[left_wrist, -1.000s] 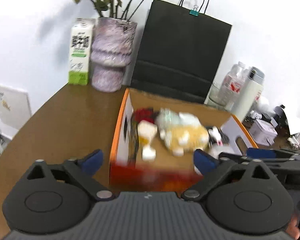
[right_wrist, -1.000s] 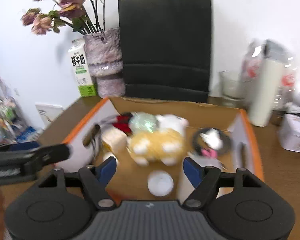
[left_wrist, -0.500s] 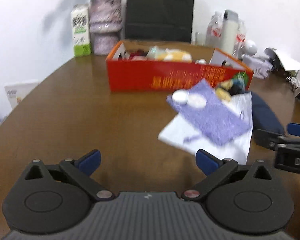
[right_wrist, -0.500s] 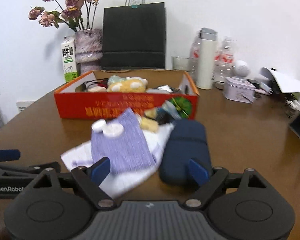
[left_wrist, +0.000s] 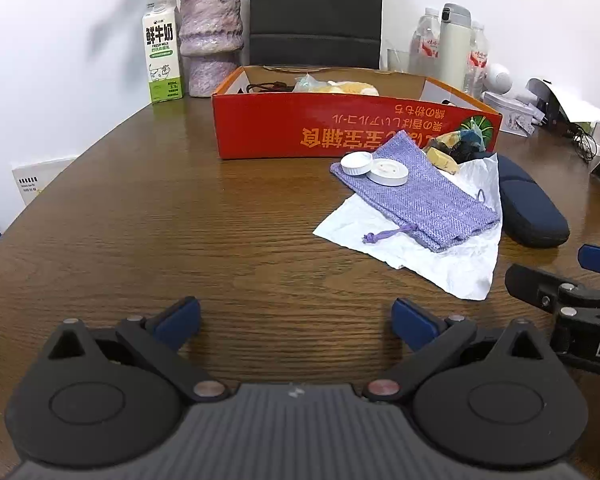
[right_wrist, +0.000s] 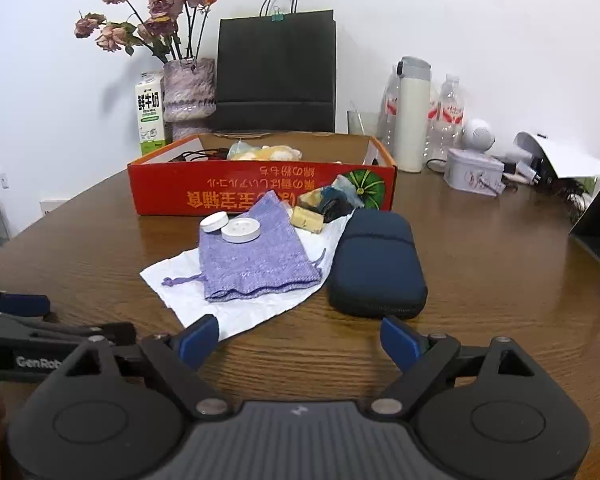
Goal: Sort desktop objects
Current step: 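Withdraw both open tools from the box toward the purple pouch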
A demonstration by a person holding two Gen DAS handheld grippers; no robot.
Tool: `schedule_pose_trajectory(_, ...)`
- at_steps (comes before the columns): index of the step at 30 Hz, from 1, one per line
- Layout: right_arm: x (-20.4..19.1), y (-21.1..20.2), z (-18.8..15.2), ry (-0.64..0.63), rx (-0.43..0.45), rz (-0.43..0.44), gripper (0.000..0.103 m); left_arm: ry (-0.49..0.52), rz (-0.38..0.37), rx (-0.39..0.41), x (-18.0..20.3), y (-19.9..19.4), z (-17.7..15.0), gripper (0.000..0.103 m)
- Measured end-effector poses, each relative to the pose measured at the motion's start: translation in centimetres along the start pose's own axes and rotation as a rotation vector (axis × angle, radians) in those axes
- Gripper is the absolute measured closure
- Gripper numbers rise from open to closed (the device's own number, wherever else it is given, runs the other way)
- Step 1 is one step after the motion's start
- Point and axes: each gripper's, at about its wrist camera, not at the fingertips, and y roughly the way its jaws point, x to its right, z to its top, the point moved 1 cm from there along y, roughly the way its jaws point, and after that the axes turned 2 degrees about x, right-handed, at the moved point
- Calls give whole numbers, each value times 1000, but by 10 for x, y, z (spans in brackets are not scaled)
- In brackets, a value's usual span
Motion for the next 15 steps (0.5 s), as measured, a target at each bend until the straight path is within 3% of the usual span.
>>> schedule_pose_trajectory(15, 7, 3, -1, 59, -10, 15, 15, 0, -1, -1, -1, 0, 0, 0)
